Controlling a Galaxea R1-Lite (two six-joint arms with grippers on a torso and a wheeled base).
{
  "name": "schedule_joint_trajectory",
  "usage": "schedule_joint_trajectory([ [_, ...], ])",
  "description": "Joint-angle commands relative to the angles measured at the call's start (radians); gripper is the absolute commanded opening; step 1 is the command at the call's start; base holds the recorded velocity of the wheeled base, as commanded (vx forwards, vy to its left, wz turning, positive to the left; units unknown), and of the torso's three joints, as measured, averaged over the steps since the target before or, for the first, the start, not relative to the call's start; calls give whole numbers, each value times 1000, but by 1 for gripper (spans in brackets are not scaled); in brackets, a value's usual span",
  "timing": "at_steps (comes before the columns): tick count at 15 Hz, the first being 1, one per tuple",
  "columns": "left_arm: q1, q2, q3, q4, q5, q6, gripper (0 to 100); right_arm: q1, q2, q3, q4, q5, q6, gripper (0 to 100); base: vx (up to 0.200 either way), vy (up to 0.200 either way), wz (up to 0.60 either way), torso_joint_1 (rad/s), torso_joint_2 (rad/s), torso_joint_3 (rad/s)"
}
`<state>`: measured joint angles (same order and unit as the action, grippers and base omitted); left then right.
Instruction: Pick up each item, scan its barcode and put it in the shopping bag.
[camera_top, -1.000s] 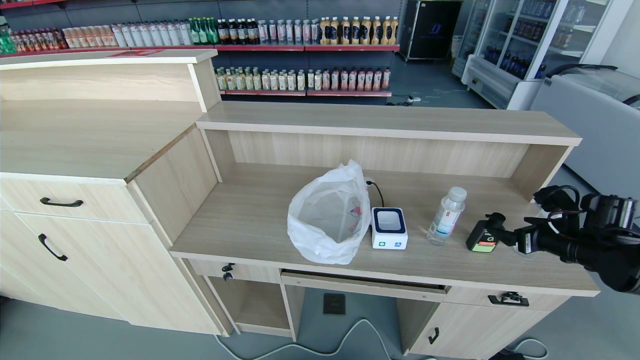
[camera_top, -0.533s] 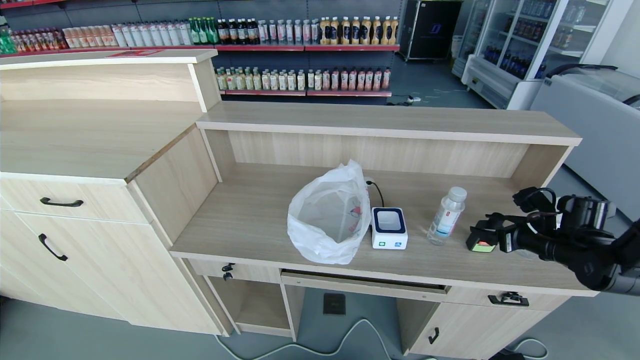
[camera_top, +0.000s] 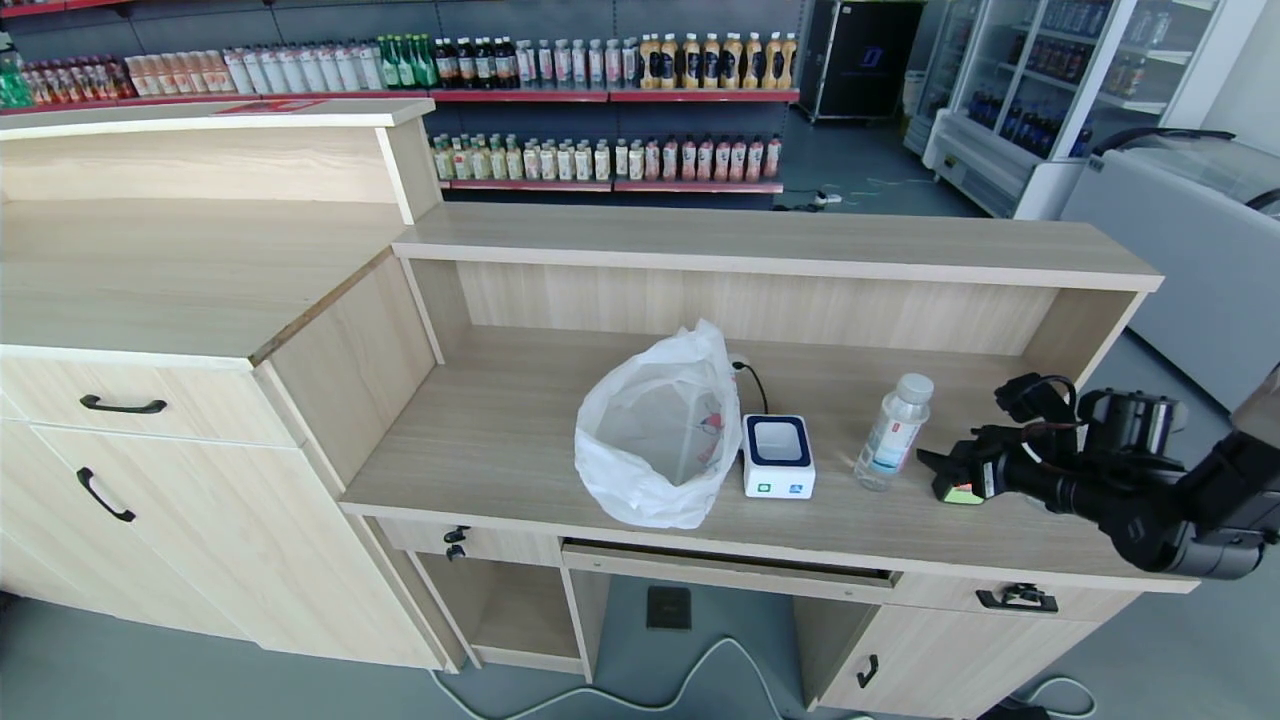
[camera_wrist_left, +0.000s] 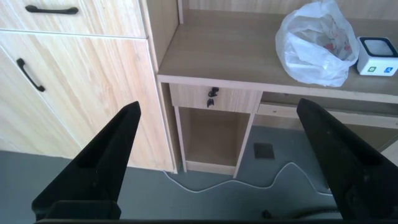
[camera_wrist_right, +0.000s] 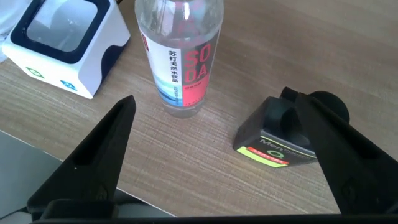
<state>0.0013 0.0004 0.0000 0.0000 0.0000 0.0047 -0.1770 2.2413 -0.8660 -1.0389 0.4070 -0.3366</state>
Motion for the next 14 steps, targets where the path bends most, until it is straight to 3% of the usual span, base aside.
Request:
schedule_joint_trajectory([
  [1,0,0,0,0,0,0,100,17,31,-33,-3,-1,2,100,0,0,0,0,0,0],
  [14,0,0,0,0,0,0,100,73,144,-176,2,-5,8,100,0,0,0,0,0,0],
])
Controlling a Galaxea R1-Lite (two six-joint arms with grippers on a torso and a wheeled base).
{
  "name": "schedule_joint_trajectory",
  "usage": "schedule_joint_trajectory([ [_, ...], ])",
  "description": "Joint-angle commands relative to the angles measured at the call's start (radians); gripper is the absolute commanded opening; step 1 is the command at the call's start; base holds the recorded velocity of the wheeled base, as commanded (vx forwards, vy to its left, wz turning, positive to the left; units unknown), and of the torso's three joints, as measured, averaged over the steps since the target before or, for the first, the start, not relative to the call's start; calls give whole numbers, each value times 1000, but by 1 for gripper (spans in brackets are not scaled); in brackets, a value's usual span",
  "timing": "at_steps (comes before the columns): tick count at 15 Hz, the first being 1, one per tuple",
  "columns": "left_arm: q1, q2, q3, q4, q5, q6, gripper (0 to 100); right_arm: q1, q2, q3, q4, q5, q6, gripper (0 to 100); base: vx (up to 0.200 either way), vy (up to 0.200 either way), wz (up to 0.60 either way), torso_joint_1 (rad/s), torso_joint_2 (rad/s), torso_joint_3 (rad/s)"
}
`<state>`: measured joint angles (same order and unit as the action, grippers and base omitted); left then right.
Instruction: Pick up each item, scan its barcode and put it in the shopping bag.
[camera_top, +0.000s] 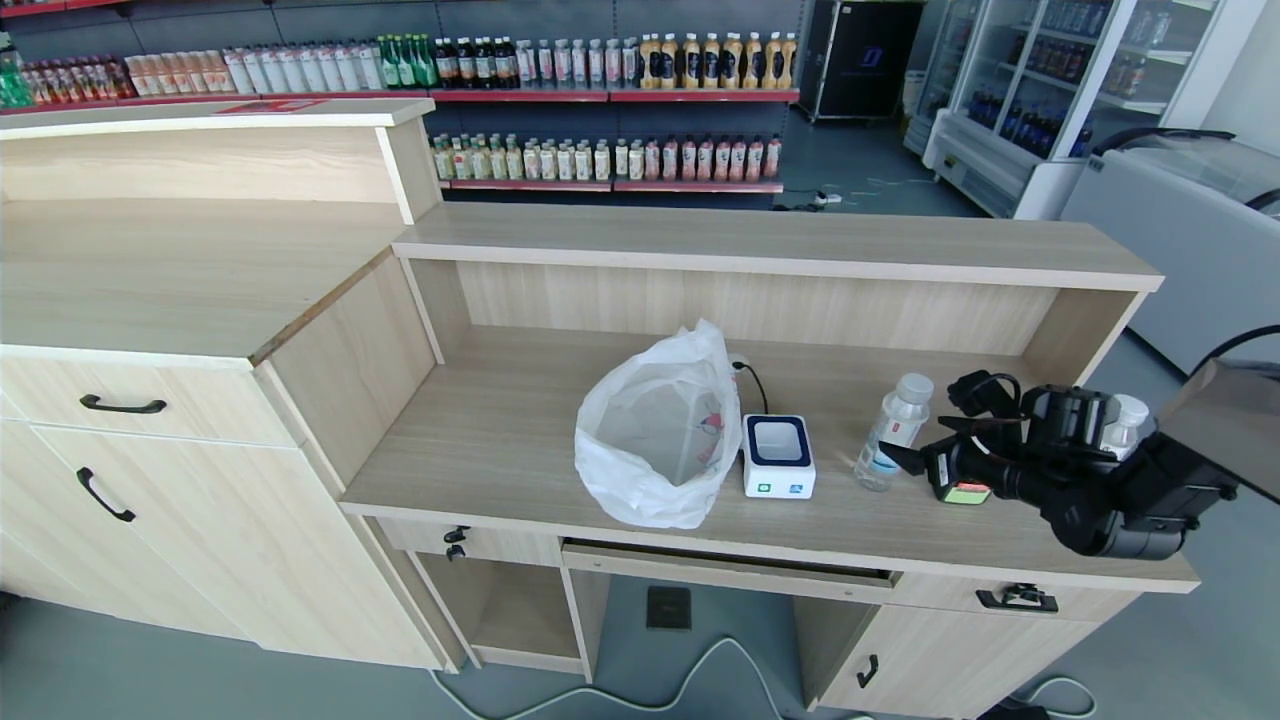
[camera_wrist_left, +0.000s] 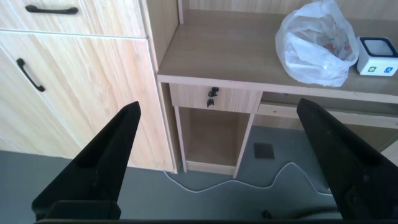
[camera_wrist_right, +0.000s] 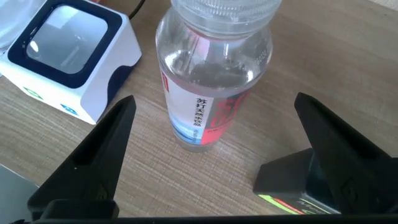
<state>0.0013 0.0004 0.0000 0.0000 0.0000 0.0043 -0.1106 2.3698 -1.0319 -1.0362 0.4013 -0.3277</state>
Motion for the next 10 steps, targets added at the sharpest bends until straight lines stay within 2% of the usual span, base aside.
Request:
schedule_joint_trajectory([
  [1,0,0,0,0,0,0,100,14,26,-22,-1,1,-1,100,0,0,0,0,0,0],
  [10,0,0,0,0,0,0,100,46,101,-122,-1,1,50,100,0,0,0,0,0,0],
])
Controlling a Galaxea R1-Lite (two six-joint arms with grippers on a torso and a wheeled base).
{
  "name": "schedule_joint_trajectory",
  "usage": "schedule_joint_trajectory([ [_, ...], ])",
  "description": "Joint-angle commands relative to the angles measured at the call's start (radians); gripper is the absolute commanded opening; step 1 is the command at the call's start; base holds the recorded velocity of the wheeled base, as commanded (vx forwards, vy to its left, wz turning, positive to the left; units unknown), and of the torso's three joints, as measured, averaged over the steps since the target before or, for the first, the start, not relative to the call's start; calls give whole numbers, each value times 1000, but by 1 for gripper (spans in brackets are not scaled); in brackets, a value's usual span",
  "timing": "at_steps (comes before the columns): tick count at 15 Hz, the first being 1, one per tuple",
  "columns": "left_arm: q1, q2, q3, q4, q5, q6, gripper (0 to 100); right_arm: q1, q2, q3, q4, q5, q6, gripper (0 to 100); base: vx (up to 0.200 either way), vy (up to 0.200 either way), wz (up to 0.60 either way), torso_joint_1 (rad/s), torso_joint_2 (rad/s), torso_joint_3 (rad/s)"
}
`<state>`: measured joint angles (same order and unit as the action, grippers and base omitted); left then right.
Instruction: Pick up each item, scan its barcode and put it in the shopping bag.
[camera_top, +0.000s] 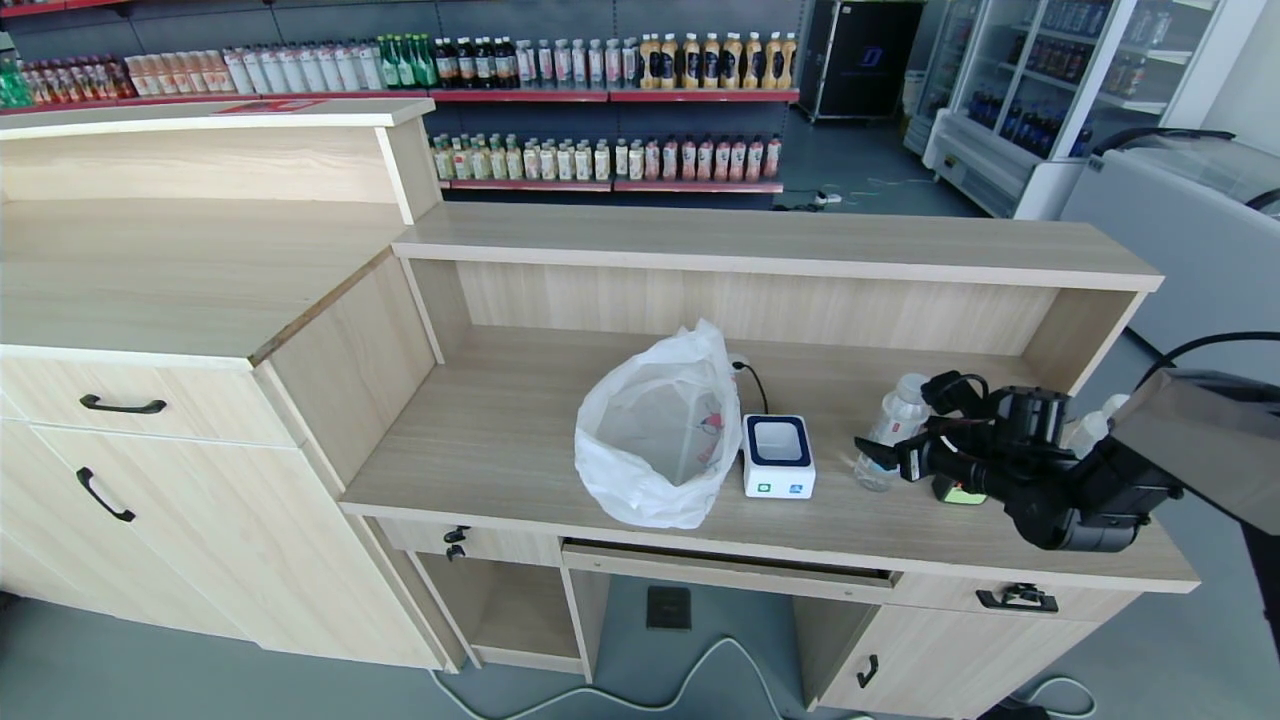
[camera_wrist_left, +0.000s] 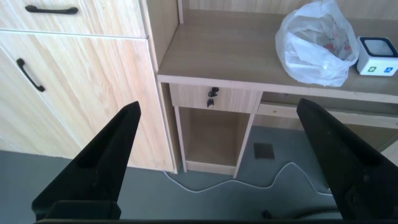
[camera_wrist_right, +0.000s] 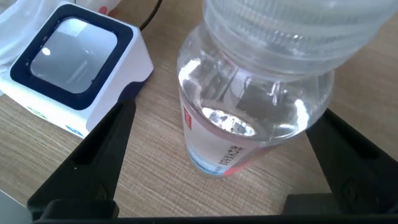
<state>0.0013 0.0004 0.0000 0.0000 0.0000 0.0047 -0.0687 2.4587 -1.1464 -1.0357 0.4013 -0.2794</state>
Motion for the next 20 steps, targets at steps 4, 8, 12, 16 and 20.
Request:
schedule_joint_trajectory([
  [4,0,0,0,0,0,0,100,6,31,-23,2,2,11,100,0,0,0,0,0,0],
  [8,0,0,0,0,0,0,100,10,40,-52,6,5,12,100,0,0,0,0,0,0],
  [12,0,0,0,0,0,0,100,21,62,-76,2,2,14,100,0,0,0,0,0,0],
  [16,0,0,0,0,0,0,100,23,80,-87,0,5,17,0,0,0,0,0,0,0],
  [20,0,0,0,0,0,0,100,23,106,-125,2,5,20,0,0,0,0,0,0,0],
])
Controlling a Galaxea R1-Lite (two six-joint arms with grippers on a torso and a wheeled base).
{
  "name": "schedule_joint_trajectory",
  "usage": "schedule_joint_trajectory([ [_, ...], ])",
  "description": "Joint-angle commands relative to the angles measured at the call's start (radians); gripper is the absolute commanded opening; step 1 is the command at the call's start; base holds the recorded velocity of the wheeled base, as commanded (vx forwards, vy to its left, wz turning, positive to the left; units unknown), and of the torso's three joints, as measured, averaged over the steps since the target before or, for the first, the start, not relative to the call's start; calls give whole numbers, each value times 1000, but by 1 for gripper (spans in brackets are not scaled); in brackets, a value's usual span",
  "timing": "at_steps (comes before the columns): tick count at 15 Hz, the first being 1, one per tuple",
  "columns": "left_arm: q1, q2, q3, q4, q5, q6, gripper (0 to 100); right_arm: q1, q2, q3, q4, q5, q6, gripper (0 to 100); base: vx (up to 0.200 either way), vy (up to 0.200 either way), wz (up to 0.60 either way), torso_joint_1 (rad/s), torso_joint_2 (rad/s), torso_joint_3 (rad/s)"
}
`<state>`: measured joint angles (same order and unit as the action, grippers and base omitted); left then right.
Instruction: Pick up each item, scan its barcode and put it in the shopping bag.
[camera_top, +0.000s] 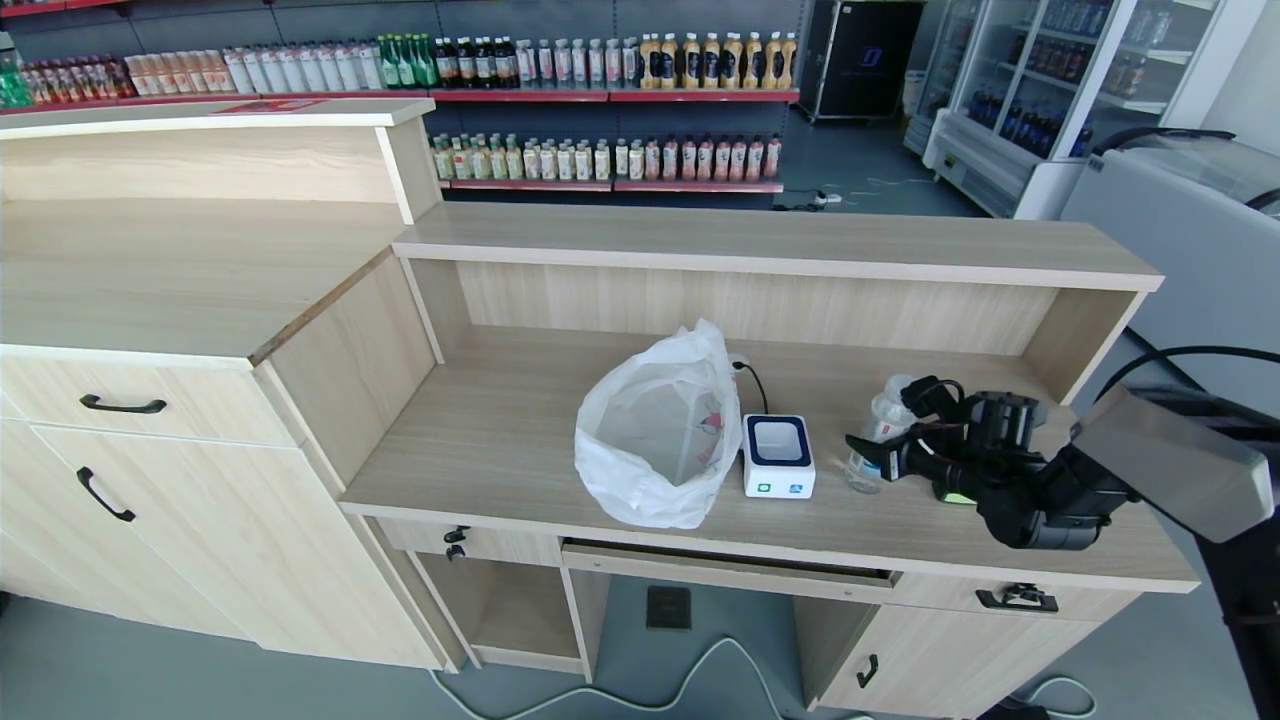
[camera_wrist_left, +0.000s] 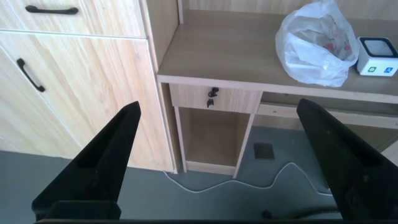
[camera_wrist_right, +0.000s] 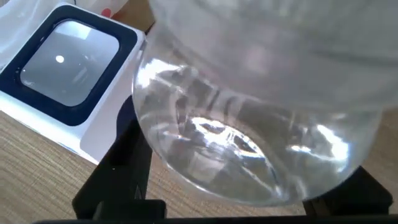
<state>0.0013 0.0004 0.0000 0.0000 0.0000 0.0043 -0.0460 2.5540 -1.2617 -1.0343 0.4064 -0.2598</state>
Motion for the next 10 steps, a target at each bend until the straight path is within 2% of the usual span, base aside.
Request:
schedule_joint_trajectory([
  [1,0,0,0,0,0,0,100,0,11,-12,-3,0,1,0,0,0,0,0,0,0],
  [5,0,0,0,0,0,0,100,-2,-29,-5,-1,-3,2,0,0,0,0,0,0,0],
  [7,0,0,0,0,0,0,100,-9,-120,5,26,8,48,0,0,0,0,0,0,0],
  [8,0,0,0,0,0,0,100,-12,-181,15,65,14,86,0,0,0,0,0,0,0],
  [10,0,0,0,0,0,0,100,-43,-367,56,226,69,165,0,0,0,0,0,0,0],
])
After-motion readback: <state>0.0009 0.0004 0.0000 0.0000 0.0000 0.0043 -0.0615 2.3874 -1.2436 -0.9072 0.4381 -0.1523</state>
